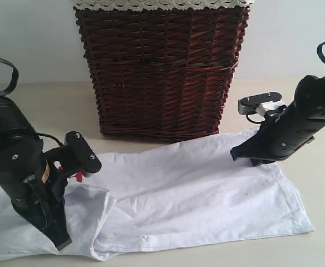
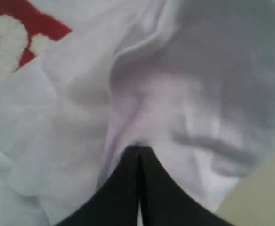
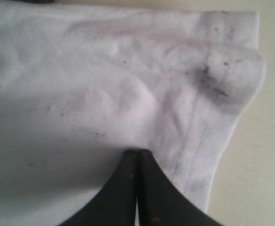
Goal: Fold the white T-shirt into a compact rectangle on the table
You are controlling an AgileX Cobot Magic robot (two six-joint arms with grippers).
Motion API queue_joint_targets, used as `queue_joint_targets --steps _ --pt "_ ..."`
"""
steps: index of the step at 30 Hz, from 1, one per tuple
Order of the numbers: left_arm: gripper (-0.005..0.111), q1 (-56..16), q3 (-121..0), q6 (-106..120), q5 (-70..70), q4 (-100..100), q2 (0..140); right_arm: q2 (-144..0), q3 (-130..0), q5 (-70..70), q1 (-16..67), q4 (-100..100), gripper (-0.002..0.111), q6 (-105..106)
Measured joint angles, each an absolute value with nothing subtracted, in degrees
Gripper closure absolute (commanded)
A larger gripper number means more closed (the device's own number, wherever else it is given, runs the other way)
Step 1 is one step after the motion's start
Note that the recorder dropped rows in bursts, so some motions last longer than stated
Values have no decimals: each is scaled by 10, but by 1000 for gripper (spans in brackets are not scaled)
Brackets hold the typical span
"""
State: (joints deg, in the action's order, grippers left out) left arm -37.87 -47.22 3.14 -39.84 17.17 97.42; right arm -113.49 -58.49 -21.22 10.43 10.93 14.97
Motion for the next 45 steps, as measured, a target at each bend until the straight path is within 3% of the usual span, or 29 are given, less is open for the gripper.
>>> queue_joint_targets --steps 6,23,32,45 --pt "107 -343 -503 34 -395 190 996 -1135 -585 -212 104 109 108 150" --pt "107 -344 -539 -23 -352 290 984 -1135 -585 -212 104 109 108 150" --pt "107 -400 -505 109 -332 71 895 -1135 -585 -212 104 109 108 150" --pt "107 -419 -469 158 -210 0 987 -1135 -585 -212 104 109 108 150"
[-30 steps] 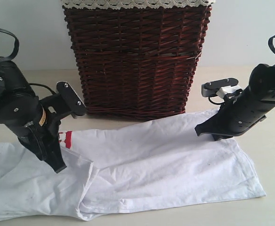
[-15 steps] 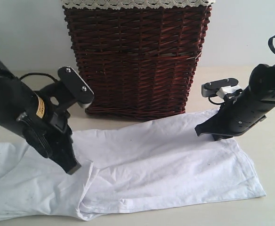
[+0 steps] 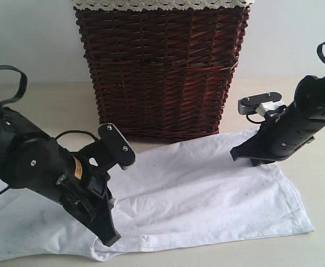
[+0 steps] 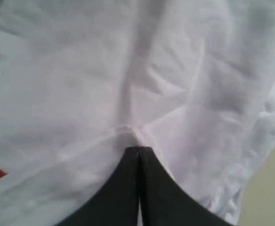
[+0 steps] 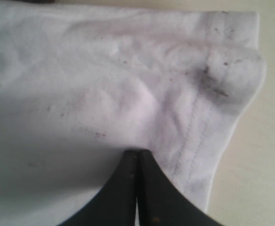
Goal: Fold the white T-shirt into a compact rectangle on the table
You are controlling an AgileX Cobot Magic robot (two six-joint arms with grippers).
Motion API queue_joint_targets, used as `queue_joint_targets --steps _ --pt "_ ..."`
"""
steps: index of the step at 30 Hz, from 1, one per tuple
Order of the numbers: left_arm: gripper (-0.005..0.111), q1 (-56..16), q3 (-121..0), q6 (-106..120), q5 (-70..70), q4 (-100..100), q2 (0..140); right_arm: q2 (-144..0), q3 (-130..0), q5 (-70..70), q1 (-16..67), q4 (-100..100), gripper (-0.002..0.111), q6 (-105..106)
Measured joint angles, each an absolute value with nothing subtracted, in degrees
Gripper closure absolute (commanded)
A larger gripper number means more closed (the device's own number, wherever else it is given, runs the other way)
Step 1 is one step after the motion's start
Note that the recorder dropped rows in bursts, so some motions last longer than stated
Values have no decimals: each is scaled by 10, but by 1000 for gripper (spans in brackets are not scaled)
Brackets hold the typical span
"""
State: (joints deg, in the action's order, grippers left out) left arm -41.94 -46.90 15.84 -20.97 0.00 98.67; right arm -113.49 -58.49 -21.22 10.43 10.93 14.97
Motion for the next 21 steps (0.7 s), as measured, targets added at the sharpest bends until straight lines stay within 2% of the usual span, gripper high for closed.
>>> queue_joint_targets --steps 10,15,17,21 --pt "107 -426 -469 169 -192 -15 1030 -1135 -585 -212 104 109 108 150" --pt "107 -424 -480 168 -233 -7 924 -1135 -585 -212 104 110 108 150" --pt "107 -400 -481 156 -246 -5 881 -1135 -585 -211 104 110 108 150" --pt "107 -311 -455 143 -261 0 890 -1135 -585 -211 104 111 108 150"
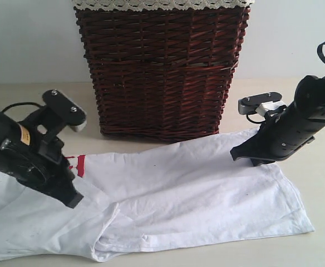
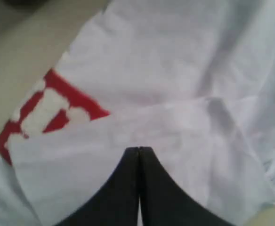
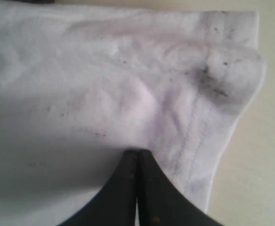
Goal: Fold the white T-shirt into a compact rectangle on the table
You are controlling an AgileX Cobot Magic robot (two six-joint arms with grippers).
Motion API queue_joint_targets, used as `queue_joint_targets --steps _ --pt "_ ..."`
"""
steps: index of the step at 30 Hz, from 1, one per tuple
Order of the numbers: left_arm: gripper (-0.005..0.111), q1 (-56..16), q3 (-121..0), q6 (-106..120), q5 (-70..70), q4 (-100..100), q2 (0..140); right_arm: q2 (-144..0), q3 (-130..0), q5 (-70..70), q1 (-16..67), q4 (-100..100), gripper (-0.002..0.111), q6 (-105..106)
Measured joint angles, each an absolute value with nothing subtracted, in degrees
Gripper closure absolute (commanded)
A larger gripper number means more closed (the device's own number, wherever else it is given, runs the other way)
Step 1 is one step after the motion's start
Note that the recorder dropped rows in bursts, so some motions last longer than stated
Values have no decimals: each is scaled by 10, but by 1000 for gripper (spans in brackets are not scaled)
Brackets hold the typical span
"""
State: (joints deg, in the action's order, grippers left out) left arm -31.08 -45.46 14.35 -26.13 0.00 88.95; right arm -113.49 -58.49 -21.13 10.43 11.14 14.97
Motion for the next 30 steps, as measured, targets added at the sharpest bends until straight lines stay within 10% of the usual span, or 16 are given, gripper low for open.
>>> queue_joint_targets --steps 17,30 --pt "107 -282 -492 160 -305 -62 961 -1135 -585 -211 104 118 108 151" --pt "107 -397 -476 298 -293 -208 1034 -1135 -585 -211 104 118 108 151"
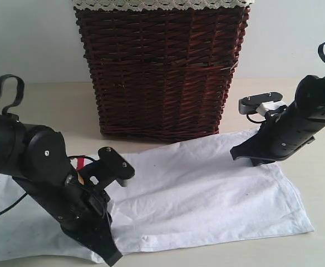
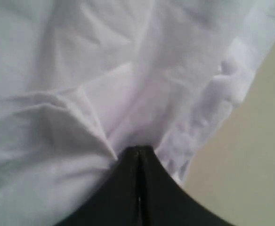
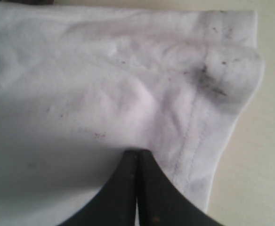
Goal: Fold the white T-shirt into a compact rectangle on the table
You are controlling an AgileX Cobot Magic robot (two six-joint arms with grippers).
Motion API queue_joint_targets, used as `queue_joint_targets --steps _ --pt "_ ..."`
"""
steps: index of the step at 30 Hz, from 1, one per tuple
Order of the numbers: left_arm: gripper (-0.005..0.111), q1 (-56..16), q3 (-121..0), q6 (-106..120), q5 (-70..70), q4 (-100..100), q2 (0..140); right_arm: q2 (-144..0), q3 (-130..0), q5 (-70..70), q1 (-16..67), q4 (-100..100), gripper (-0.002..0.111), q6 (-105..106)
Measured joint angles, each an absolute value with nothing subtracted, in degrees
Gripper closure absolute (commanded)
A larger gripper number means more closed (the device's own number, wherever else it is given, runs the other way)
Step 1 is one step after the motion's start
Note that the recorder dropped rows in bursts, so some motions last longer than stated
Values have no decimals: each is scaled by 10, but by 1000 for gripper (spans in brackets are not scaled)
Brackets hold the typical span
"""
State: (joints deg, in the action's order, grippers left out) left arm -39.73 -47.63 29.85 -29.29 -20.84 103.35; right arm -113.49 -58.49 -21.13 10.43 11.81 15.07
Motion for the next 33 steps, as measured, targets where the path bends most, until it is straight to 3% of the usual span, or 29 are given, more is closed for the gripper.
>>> queue_joint_targets --steps 16,27,31,33 --pt "107 -380 -468 272 -298 -165 951 -1135 -585 -212 104 119 108 151" --pt "107 -373 -490 157 -368 0 942 -1133 -585 -214 104 122 108 159" --pt "107 -328 -492 135 -369 5 888 -1119 -581 -235 104 122 107 160" --pt "107 -289 -492 120 -380 7 868 -1109 -581 -240 104 126 101 160"
